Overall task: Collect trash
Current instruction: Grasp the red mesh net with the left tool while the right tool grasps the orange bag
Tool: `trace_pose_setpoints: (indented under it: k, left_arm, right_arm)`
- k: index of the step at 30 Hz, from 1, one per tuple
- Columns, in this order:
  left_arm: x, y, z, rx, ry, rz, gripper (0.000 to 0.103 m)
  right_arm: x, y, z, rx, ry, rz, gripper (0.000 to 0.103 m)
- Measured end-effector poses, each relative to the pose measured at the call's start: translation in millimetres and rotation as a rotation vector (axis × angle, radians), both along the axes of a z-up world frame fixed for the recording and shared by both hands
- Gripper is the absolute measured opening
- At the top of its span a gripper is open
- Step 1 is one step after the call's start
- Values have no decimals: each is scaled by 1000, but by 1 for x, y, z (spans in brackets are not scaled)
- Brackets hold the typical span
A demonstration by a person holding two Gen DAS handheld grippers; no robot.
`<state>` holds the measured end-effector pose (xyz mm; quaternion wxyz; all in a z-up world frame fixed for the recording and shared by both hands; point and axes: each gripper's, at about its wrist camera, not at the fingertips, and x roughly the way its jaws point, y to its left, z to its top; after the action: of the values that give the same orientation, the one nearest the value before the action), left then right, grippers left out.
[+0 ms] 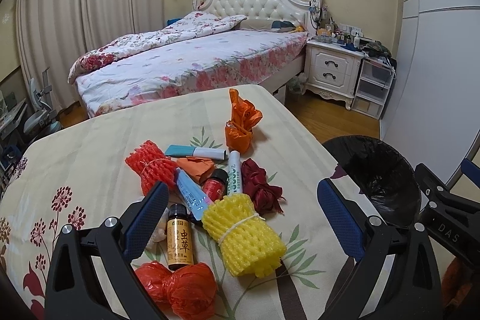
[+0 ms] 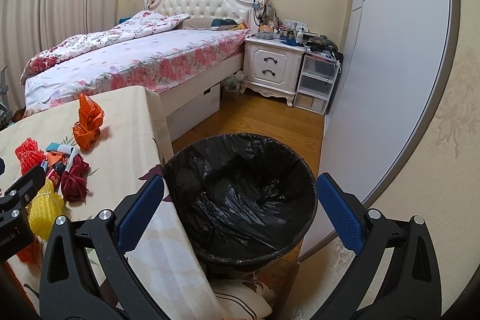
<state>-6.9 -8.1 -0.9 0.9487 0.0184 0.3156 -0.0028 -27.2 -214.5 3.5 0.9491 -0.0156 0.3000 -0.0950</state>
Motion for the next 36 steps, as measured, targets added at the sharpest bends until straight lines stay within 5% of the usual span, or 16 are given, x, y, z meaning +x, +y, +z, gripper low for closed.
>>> trace_pose_setpoints:
  k: [3, 6, 15, 27, 30, 36]
  left_arm:
    - [0, -1, -3, 1, 5, 3, 95]
    - [0, 1, -6, 0, 15, 9, 73]
    - [8, 41, -3, -43, 67, 62, 61]
    - [44, 105, -7, -58, 147, 167, 61]
    - [52, 112, -10, -69, 170, 174, 68]
    - [71, 114, -17, -62, 215, 164, 72]
  right_arm:
    - [3, 5, 1, 1, 12, 20, 97]
    - [6, 11, 0, 2, 30, 35, 81]
    - [24, 33, 3, 40, 54, 105, 61]
    - [68, 84, 2, 42, 89, 222, 62]
    - [77, 96, 2, 40, 89, 248, 72]
    - [96, 109, 3, 44, 89, 271, 73]
